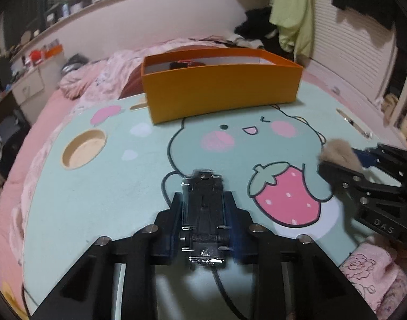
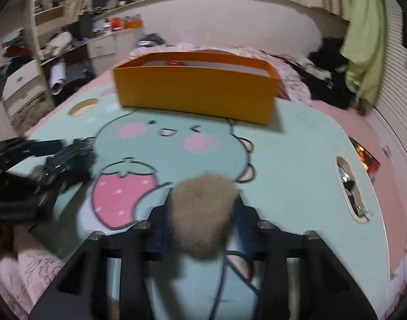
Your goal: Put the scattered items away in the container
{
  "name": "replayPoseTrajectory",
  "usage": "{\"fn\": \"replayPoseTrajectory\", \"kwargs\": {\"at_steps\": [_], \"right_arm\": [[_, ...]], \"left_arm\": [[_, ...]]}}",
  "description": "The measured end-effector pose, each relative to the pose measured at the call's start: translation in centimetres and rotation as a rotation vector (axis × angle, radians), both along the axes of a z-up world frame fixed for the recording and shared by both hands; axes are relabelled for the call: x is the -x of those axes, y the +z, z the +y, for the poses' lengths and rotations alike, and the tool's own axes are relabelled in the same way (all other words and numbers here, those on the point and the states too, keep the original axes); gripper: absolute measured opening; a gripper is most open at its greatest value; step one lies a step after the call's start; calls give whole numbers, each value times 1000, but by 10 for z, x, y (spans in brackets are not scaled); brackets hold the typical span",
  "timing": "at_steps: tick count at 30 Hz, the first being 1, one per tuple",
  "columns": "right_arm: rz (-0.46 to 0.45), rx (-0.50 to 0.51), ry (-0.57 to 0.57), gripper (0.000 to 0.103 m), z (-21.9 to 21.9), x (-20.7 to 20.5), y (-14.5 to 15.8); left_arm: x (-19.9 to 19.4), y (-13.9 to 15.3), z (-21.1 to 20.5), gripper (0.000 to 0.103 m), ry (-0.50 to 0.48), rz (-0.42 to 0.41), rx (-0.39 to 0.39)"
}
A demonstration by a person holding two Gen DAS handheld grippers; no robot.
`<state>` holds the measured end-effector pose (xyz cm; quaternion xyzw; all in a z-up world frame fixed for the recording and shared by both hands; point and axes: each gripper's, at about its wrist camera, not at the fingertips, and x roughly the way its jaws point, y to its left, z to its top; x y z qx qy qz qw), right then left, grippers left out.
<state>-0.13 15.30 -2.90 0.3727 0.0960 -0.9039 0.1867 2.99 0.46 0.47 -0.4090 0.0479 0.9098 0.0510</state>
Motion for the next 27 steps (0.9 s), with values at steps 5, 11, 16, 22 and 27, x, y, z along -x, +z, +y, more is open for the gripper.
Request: {"fn": "replayPoseTrajectory", "kwargs": {"at_steps": [5,11,16,22,27], "right_arm": [[-44,17,21,38,-7,11,4],[5,84,15,38,-24,36,48],[42,143,-37,38,-25,78,91],[64,132,-75,38,-34,131,114],[57,113,-115,42,-41,173,112]], "left_arm": [[15,18,12,27,-86,-21,-90],[51,87,23,27,-123,113,-91],[95,120,2,27,-92,153,-144],[149,130,-5,27,-57,165,-109],[200,111,-16,71,73,109,-71]]}}
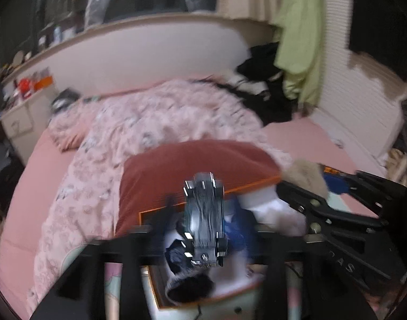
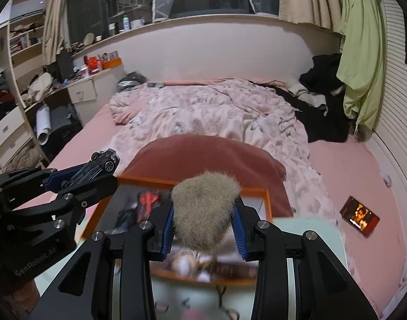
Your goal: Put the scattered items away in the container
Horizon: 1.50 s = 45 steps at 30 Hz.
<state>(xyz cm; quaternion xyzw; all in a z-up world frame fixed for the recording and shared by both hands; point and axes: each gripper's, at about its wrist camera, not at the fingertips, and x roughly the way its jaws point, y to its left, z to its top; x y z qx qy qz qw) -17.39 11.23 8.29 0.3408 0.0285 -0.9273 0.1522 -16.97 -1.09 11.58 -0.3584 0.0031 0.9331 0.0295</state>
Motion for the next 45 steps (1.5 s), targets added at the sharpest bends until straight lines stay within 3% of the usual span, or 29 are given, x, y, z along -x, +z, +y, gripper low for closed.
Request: {"fn": "replayPoseTrajectory", "kwargs": {"at_steps": [1,4,10,14,16,19,23,26,29,31,45], "right_arm": [[-13,-21,-18,48,-1,9,-5],[-70,-84,-68,64,2,32,-24],[-86,-5,-68,65,23,30,-32],[-61,24,-96,66,34,9,-27],[-64,59,-97,73,40,-7,-27],[-70,82,-104,75,49,-33,-37],[-117,1,-101,75,48,-58,-63],[-159,-38,-94,75,45,-62,-81],[-223,-63,-86,76,44,-62,-104],[-246,-113,-80,103,38,-60,-115],[-263,-107,-72,103,40,-52,-130]], "left_arm": [[7,-5,-4,85,24,-15,-7],[18,-20,-15,88,5,-60,-89],[7,-17,-25,88,50,-46,-106],[-32,-17,-19,100,54,-11,-57],[-54,-26,-14,101,44,-21,-23],[-77,-53,-2,102,20,-85,24],[-83,-96,9,102,27,-202,42],[-77,-117,9,103,74,-242,48],[-75,-119,8,103,103,-235,46],[-75,-120,7,103,120,-231,42],[-74,-121,7,103,132,-232,40]]}}
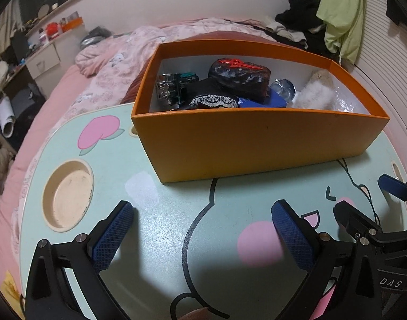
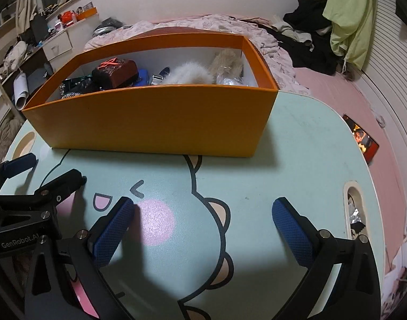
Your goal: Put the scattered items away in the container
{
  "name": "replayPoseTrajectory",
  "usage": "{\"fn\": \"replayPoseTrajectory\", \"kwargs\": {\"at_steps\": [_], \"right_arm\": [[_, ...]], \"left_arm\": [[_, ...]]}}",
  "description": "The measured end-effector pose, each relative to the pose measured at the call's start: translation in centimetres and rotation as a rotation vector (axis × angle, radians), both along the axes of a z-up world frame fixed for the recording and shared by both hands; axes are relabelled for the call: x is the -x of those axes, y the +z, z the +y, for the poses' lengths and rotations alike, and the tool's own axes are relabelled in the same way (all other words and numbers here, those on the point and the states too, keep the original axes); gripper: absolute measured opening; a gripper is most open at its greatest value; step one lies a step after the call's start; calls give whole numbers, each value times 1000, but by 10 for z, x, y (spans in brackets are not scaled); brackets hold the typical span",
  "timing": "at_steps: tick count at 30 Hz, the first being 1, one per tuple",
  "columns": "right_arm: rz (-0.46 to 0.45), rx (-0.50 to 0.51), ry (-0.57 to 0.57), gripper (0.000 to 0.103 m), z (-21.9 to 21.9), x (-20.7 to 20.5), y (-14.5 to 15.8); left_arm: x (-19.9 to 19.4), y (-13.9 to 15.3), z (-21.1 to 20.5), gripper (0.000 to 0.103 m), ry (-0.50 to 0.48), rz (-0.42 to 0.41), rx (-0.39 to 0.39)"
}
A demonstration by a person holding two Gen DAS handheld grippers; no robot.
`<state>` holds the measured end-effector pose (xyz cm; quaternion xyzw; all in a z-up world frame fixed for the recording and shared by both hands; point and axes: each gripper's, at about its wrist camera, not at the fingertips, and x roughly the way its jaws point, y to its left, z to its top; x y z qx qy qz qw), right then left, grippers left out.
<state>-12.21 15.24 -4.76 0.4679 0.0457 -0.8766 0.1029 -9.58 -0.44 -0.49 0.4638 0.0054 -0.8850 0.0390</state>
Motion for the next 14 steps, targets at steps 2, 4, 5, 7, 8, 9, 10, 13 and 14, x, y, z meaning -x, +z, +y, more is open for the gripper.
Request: {"fn": "replayPoseTrajectory", "kwargs": {"at_steps": [2,4,5,7,8,9,10,13,14], "right_arm": [[0,0,0,103,0,0,0],[0,0,0,103,0,0,1],[0,0,0,103,0,0,1],[0,0,0,103,0,0,1],[0,0,0,103,0,0,1],[0,0,0,103,0,0,1],[0,0,1,103,0,0,1],[0,0,0,103,0,0,1],[0,0,0,103,0,0,0]], "left_arm": [[0,0,0,103,0,0,0],[0,0,0,103,0,0,0],[0,0,0,103,0,0,0],[0,0,0,103,1,0,0],[0,0,0,103,1,0,0],[0,0,0,103,1,-1,0],[0,0,0,103,1,-1,0],[0,0,0,103,0,-1,0],[0,0,0,103,0,0,-1]]}}
